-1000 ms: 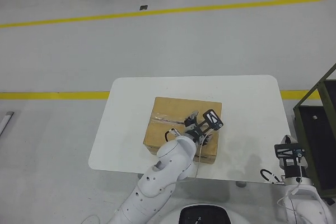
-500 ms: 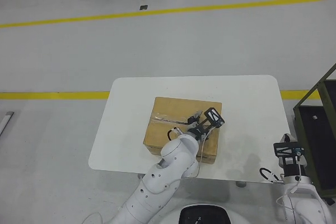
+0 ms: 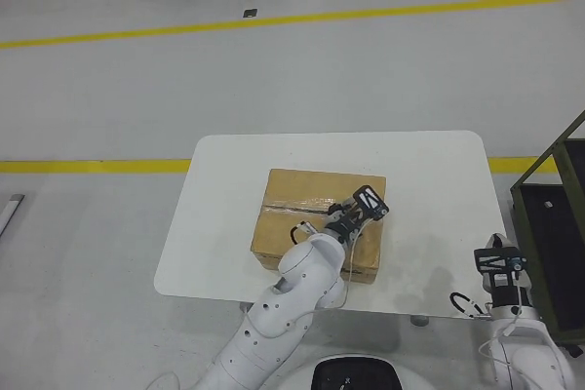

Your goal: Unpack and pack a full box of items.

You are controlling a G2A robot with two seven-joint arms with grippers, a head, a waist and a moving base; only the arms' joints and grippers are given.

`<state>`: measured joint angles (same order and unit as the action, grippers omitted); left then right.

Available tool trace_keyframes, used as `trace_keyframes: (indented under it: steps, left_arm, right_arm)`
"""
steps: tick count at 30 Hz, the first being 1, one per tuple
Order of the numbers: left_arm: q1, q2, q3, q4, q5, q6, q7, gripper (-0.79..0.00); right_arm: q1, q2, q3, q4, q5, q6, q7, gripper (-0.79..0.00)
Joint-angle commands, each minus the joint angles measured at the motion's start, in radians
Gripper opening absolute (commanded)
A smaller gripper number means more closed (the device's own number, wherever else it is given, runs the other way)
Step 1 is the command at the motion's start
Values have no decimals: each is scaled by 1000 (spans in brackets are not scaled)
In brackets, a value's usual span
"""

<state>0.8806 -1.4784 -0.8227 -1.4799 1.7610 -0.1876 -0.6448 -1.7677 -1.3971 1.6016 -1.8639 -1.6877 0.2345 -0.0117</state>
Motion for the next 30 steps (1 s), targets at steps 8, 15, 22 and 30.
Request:
trace_keyframes:
  steps: [8, 15, 22, 30]
  left_arm:
    - [39, 6, -65, -64, -31, -22, -16, -363]
    - [47, 3, -70, -51, -12, -12, -7, -332]
    - [45, -4, -60, -37, -3, -22, -4, -351]
    - [41, -11, -54, -33, 13, -20, 3, -579]
  right_arm:
    - [11, -1, -13, -1, -14, -10, 6, -785]
    - [13, -1, -21, -3, -17, -9, 8, -785]
    - [-1, -2, -15, -6, -12, -4, 8, -785]
    - [-10, -2, -10, -11, -8, -2, 6, -785]
